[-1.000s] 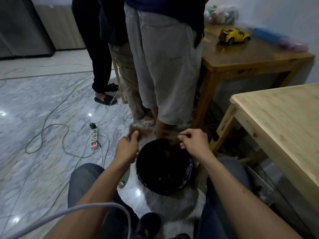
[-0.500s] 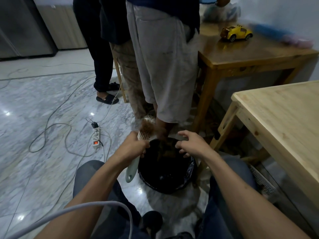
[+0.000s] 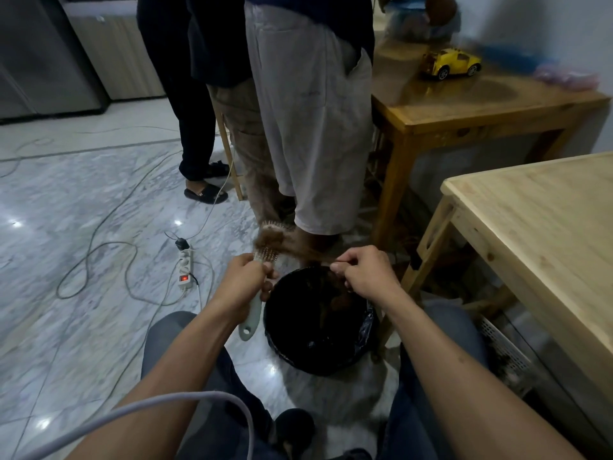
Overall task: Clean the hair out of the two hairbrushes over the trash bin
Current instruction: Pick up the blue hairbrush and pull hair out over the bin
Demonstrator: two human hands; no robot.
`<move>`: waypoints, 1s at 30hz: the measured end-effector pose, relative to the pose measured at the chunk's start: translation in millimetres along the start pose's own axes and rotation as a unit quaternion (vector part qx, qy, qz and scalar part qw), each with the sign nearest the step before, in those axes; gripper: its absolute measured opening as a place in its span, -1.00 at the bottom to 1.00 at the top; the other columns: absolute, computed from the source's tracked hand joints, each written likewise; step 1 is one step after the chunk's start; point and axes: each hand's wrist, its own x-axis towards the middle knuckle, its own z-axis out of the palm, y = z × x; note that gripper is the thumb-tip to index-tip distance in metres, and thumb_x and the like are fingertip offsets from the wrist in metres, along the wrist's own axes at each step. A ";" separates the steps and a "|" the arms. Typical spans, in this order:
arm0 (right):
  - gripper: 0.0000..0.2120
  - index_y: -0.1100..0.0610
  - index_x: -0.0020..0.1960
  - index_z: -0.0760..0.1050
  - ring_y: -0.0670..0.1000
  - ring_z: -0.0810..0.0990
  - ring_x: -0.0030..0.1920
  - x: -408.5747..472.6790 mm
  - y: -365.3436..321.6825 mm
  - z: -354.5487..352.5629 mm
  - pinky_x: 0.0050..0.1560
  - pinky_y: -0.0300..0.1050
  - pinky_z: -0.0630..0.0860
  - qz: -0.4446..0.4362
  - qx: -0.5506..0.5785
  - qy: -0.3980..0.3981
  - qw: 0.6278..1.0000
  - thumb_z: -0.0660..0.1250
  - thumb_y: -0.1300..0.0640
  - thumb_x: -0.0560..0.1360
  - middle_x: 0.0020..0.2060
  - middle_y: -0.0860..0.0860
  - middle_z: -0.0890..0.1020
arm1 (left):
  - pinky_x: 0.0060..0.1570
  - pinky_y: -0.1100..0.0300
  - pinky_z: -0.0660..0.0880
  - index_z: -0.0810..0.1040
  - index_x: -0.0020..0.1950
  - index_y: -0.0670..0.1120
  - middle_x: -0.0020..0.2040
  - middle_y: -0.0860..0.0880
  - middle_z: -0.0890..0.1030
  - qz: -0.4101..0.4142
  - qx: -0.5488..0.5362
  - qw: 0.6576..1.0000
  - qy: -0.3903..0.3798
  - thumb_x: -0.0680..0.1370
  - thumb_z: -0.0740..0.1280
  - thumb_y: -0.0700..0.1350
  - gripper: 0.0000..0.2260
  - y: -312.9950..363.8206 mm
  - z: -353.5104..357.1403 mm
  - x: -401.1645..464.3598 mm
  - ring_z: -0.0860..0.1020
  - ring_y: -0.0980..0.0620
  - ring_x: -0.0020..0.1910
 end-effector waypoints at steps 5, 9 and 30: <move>-0.89 0.04 -0.05 0.75 0.08 0.69 0.04 3.0 17.7 -11.1 0.17 0.10 0.64 0.081 -0.030 0.035 0.996 0.50 0.02 0.51 -0.08 0.04 0.75 | -0.47 0.18 0.25 0.43 -0.06 -0.24 -0.24 -0.20 0.47 0.000 -0.055 0.995 0.078 0.59 0.14 -0.36 -0.89 1.5 -11.7 10.8 0.33 -0.01 -0.47; -0.86 0.10 0.08 0.73 0.00 0.70 -0.11 -4.5 27.5 -18.7 -0.15 -0.16 0.63 0.103 -0.020 0.025 0.994 0.48 0.11 0.54 -0.11 0.03 0.74 | -0.44 0.14 0.28 0.37 0.28 -0.24 -0.20 -0.19 0.49 0.022 -0.022 0.998 0.054 0.62 0.18 -0.31 -0.77 -0.6 -19.4 8.9 0.36 0.00 -0.44; -0.81 0.10 -0.25 0.74 -0.06 0.66 -0.33 -12.4 -9.3 -1.8 -0.21 -0.12 0.58 0.094 0.123 0.008 0.988 0.48 0.05 0.50 -0.34 -0.03 0.76 | -0.46 0.15 0.30 0.37 -0.11 0.04 -0.27 -0.13 0.46 0.079 0.056 0.995 -0.008 0.63 0.24 -0.16 -0.85 -11.0 7.6 -4.4 0.40 -0.01 -0.46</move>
